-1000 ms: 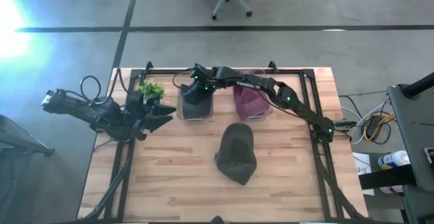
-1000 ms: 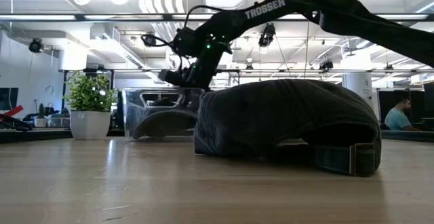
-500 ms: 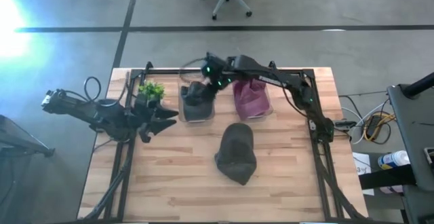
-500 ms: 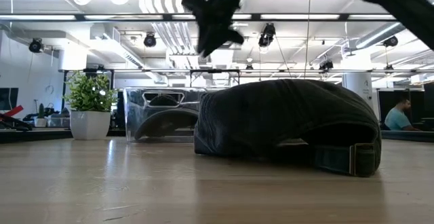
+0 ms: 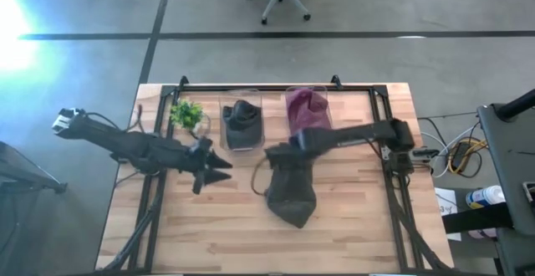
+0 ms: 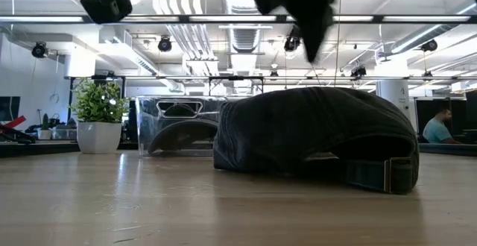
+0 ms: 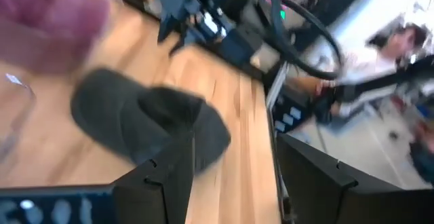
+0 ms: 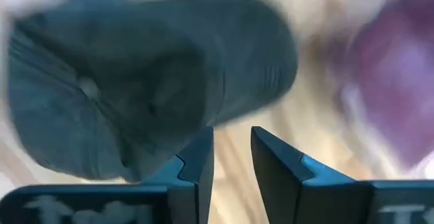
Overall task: Pick & Place hat
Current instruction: Put the black cap into the transparent bin
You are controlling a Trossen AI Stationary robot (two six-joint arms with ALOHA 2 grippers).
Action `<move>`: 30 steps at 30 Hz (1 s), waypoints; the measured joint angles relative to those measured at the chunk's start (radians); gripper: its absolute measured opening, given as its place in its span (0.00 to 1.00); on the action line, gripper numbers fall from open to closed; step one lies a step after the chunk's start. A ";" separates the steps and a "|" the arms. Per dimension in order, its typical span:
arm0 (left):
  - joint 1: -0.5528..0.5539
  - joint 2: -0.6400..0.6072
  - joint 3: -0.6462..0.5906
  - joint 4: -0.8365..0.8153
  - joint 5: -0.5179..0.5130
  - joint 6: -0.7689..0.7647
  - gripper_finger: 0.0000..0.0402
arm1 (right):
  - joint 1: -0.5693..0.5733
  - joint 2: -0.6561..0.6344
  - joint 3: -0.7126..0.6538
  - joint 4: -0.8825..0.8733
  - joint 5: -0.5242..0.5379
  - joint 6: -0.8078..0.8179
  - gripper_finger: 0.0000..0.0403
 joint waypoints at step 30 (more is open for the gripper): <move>-0.231 0.409 0.001 -0.060 -0.027 -0.511 0.50 | 0.149 -0.237 -0.758 1.230 0.027 0.558 0.24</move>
